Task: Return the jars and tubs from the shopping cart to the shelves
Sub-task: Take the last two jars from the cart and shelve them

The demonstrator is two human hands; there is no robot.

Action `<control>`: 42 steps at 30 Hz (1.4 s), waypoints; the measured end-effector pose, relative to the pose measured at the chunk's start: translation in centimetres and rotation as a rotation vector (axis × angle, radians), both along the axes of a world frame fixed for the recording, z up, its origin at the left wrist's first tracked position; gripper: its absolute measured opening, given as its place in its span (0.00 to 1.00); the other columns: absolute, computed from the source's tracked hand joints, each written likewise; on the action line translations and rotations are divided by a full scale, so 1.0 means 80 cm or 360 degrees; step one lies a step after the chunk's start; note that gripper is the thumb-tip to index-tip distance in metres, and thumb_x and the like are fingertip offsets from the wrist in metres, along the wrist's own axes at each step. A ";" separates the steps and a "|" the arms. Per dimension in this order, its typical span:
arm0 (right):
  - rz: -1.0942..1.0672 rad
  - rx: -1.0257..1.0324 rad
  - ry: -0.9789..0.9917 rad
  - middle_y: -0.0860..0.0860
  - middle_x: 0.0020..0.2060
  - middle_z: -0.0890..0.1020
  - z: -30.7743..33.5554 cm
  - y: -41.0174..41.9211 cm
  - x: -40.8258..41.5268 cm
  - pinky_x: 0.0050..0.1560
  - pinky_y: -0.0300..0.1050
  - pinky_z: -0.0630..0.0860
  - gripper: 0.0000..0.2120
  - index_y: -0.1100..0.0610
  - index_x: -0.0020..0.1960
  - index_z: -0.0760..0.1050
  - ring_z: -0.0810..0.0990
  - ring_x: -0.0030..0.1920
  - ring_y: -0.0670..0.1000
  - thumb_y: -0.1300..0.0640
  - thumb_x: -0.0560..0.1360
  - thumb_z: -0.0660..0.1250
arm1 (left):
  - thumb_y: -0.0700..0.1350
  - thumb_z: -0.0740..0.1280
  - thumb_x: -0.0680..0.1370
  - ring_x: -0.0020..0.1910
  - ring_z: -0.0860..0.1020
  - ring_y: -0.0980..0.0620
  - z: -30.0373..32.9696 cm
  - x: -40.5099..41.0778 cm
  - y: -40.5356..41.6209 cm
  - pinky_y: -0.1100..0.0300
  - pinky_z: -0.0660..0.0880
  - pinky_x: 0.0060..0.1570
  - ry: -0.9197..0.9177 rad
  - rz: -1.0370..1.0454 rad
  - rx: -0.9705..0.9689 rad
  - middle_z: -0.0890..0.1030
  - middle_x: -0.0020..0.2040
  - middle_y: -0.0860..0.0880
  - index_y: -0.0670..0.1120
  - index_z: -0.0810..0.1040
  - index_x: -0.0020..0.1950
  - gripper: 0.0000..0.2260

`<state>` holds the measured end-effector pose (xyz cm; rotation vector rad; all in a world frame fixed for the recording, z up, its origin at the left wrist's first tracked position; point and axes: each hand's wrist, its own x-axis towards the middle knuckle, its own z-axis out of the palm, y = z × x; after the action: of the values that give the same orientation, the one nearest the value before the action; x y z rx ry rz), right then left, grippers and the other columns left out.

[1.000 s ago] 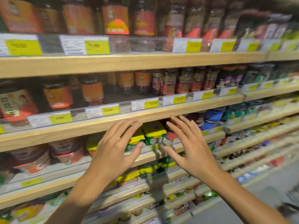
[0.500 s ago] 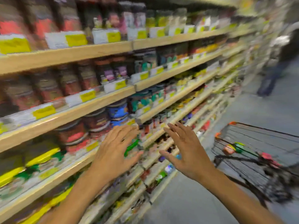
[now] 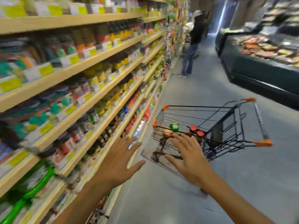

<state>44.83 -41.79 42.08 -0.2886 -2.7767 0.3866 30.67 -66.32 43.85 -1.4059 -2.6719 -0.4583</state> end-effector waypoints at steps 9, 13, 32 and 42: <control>-0.0414 0.0040 -0.0141 0.44 0.76 0.66 -0.028 0.130 -0.033 0.80 0.52 0.47 0.33 0.46 0.76 0.66 0.58 0.78 0.48 0.28 0.79 0.49 | 0.68 0.56 0.79 0.72 0.68 0.51 -0.063 -0.113 0.180 0.50 0.66 0.72 -0.0147 -0.0409 0.0046 0.70 0.72 0.55 0.55 0.69 0.74 0.28; -0.0571 -0.0019 -0.0185 0.44 0.77 0.64 -0.031 0.186 -0.074 0.80 0.51 0.47 0.35 0.45 0.78 0.63 0.56 0.79 0.47 0.28 0.78 0.48 | 0.68 0.53 0.79 0.72 0.68 0.51 -0.080 -0.179 0.265 0.49 0.69 0.70 -0.0232 -0.0544 0.0025 0.69 0.72 0.55 0.54 0.68 0.75 0.29; -0.1032 -0.0459 -0.0332 0.47 0.74 0.68 -0.142 0.454 -0.201 0.75 0.45 0.61 0.37 0.51 0.78 0.63 0.63 0.75 0.48 0.30 0.77 0.56 | 0.65 0.56 0.80 0.77 0.59 0.54 -0.193 -0.345 0.600 0.54 0.59 0.75 -0.0607 -0.0818 -0.0282 0.61 0.79 0.55 0.55 0.58 0.80 0.30; -0.0988 -0.0854 -0.0664 0.51 0.77 0.66 -0.277 0.648 -0.264 0.73 0.43 0.60 0.37 0.51 0.80 0.58 0.62 0.76 0.51 0.34 0.77 0.62 | 0.63 0.60 0.79 0.71 0.71 0.47 -0.292 -0.397 0.782 0.46 0.72 0.69 -0.0765 -0.0594 -0.0420 0.72 0.73 0.48 0.51 0.67 0.76 0.28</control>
<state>23.74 10.03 19.96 -1.4501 -2.6977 0.9802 -1.07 -3.74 20.46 -2.1323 -2.9121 -0.5471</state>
